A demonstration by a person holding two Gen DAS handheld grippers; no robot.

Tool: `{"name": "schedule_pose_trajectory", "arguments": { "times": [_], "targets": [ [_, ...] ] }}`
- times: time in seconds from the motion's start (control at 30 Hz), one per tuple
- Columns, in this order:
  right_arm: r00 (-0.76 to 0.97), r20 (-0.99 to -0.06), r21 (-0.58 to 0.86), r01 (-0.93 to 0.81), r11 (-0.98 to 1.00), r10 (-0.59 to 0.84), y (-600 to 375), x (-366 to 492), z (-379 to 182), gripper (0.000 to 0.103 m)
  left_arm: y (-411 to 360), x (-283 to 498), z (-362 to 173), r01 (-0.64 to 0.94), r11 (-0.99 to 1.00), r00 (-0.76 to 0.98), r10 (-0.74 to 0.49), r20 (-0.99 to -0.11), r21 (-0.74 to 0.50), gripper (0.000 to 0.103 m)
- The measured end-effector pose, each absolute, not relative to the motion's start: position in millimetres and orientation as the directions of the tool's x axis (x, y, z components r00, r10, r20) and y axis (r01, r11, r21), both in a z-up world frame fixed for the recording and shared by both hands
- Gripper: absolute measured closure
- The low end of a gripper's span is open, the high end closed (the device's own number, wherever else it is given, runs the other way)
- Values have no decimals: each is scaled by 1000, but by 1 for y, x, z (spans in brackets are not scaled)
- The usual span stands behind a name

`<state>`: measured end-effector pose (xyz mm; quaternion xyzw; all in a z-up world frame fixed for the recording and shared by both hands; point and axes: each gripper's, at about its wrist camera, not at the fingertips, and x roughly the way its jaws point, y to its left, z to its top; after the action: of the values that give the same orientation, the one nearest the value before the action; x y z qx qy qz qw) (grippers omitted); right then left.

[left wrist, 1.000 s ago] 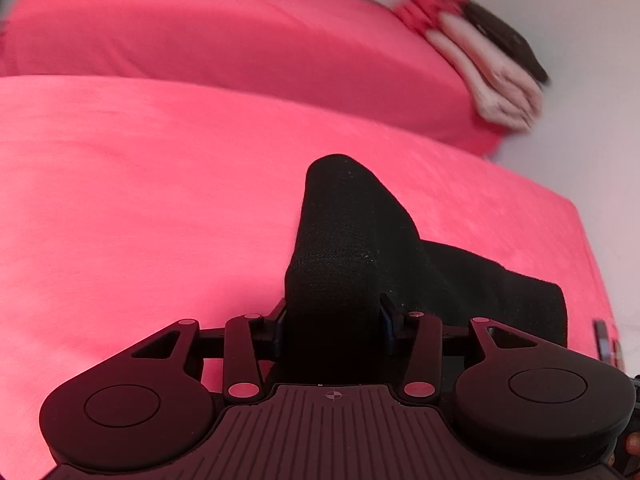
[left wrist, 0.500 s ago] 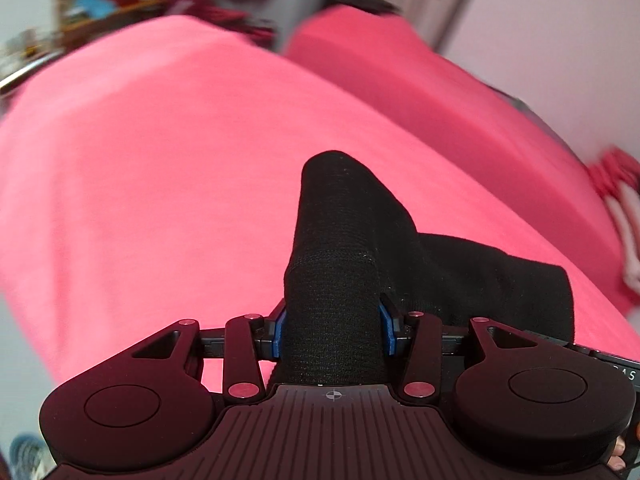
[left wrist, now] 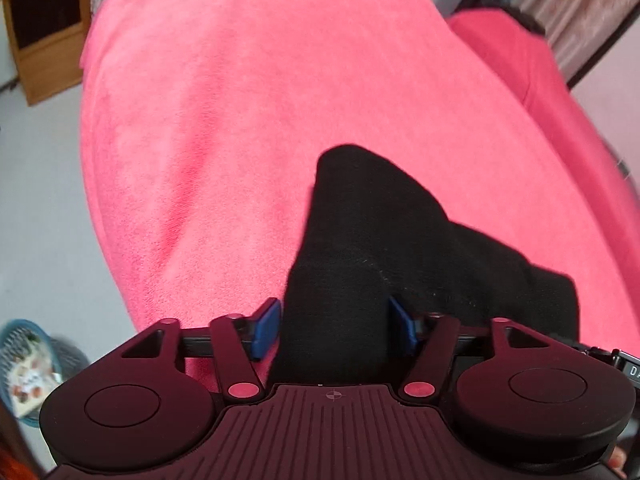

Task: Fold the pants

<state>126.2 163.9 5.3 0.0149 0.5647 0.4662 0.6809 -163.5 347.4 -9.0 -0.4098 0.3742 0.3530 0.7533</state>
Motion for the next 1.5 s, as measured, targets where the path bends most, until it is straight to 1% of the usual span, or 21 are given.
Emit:
{"name": "schedule_pose_trajectory", "arguments": {
  "times": [0.07, 0.23, 0.3, 0.4, 0.47, 0.53, 0.6, 0.8, 1.03, 1.23, 1.5],
  "targets": [
    [-88, -738, 592, -560, 579, 669, 150, 136, 4, 29, 346, -169, -6, -836, 416, 476, 229, -849, -357, 0],
    [-47, -736, 587, -542, 601, 676, 122, 142, 18, 27, 349, -171, 9, -840, 449, 451, 265, -852, -305, 0],
    [8, -737, 581, -505, 639, 676, 114, 148, 26, 23, 344, -173, 20, -847, 465, 422, 298, -856, -257, 0],
    [74, -729, 580, -461, 671, 681, 102, 151, 37, 21, 330, -165, 36, -854, 502, 353, 365, -862, -137, 0],
    [103, -744, 541, -488, 685, 661, 107, 145, 46, 19, 319, -159, 46, -850, 523, 317, 404, -858, -67, 0],
    [127, -770, 469, -552, 690, 626, 110, 128, 55, 19, 308, -155, 54, -840, 542, 308, 418, -855, -38, 0],
    [134, -785, 414, -613, 673, 604, 113, 110, 63, 18, 296, -152, 60, -831, 556, 306, 416, -856, -27, 0],
    [125, -805, 308, -747, 589, 580, 126, 62, 83, 15, 268, -144, 61, -803, 595, 303, 387, -871, -15, 0],
    [193, -810, 131, -861, 492, 553, 133, 27, 105, 12, 244, -141, 67, -782, 623, 290, 373, -882, 6, 0],
    [204, -817, 83, -884, 460, 539, 135, 16, 106, 12, 241, -140, 66, -779, 627, 277, 360, -891, 12, 0],
    [204, -833, 59, -892, 448, 515, 140, 7, 101, 12, 240, -134, 55, -776, 629, 230, 348, -909, 44, 0]
  ]
}}
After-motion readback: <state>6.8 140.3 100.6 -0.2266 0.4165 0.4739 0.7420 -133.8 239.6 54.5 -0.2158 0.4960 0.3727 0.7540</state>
